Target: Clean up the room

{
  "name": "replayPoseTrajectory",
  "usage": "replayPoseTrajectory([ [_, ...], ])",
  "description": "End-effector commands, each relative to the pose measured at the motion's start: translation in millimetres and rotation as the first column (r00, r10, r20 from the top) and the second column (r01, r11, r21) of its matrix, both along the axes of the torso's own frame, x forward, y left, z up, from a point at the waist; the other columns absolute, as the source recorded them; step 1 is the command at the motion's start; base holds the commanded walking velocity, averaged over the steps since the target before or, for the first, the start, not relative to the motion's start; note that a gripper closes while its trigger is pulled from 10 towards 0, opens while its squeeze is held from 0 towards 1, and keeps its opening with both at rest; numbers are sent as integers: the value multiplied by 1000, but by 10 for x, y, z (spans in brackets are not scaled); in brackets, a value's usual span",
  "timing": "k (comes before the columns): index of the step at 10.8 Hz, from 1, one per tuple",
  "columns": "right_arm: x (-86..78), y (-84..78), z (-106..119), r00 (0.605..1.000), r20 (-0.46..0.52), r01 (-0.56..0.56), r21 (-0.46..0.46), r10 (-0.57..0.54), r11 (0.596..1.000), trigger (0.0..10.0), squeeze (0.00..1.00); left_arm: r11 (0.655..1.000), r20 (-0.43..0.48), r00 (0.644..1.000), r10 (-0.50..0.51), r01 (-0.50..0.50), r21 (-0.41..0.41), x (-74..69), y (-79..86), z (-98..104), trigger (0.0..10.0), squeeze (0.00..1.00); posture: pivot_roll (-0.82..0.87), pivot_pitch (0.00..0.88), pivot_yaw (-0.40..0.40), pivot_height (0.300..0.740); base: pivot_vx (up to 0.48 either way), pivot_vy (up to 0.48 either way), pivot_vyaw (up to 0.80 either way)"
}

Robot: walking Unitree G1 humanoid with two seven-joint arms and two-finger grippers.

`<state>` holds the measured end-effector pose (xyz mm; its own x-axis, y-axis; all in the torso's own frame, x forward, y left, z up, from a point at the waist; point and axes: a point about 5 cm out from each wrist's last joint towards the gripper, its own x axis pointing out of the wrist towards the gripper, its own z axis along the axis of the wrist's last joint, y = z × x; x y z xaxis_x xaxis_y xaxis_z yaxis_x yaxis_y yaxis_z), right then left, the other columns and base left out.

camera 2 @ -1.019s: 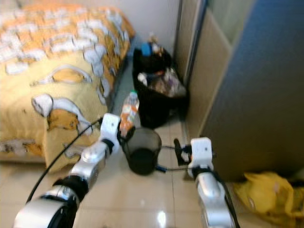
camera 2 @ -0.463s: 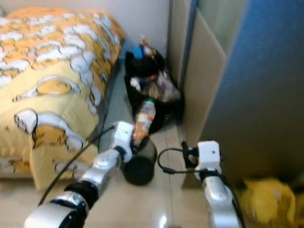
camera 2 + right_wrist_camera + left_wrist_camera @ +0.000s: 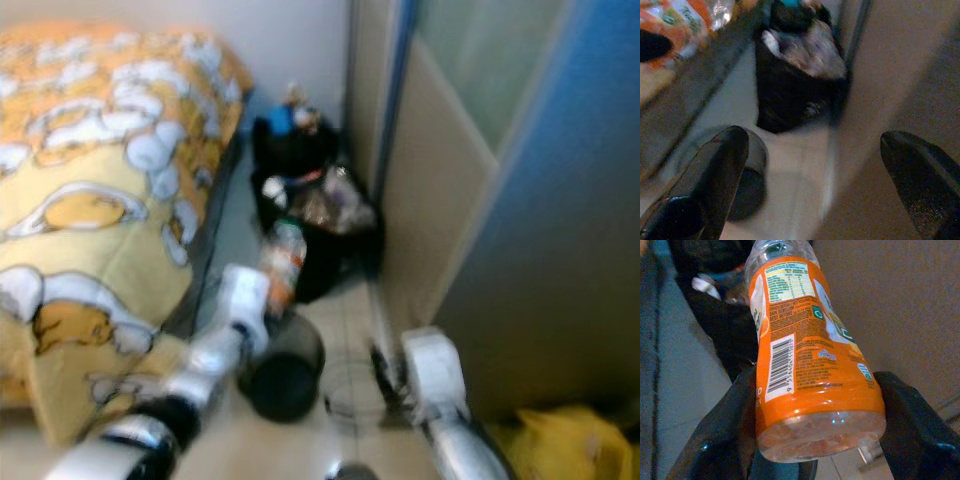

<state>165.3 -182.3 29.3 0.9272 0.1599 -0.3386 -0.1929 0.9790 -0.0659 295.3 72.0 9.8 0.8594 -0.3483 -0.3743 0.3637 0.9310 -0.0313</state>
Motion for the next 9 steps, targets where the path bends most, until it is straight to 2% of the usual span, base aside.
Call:
replayPoseTrajectory([
  [1, -71, 83, 87, 999, 5, -46, 32, 46, 998, 10000, 0, 997, -23, 999, 45, -44, 56, -13, 148, -64, 10000, 0, -273, 170, -24, 736, 0, 0, 0],
  [2, -331, 124, 112, 991, -58, -114, 46, 117, 992, 10000, 0, 979, -63, 989, 133, -122, 163, -5, 335, -130, 10000, 0, -314, 227, -62, 736, 0, 0, 0],
  [3, -411, 205, 153, 979, -73, -188, 48, 191, 981, 10000, 0, 945, -61, 963, 264, -246, 214, 37, 586, -123, 10000, 0, -335, 244, -76, 736, 0, 0, 0],
  [4, -375, 252, 195, 974, -67, -212, 52, 216, 976, 10000, 0, 940, -73, 954, 291, -271, 207, 43, 658, -124, 10000, 0, -338, 256, -85, 736, 0, 0, 0],
  [6, -296, 383, 385, 966, -42, -246, 148, 254, 958, 10000, 0, 943, -101, 955, 279, -253, 218, 21, 650, -157, 10000, 0, -338, 277, -104, 736, 0, 0, 0],
  [7, -285, 419, 402, 962, -38, -263, 155, 272, 952, 10000, 0, 947, -130, 950, 285, -257, 194, 16, 621, -169, 10000, 0, -340, 283, -106, 736, 0, 0, 0],
  [9, -259, 544, 451, 950, -27, -302, 180, 312, 936, 10000, 0, 962, -134, 965, 224, -197, 192, 67, 462, -121, 10000, 0, -347, 299, -103, 736, 0, 0, 0],
])
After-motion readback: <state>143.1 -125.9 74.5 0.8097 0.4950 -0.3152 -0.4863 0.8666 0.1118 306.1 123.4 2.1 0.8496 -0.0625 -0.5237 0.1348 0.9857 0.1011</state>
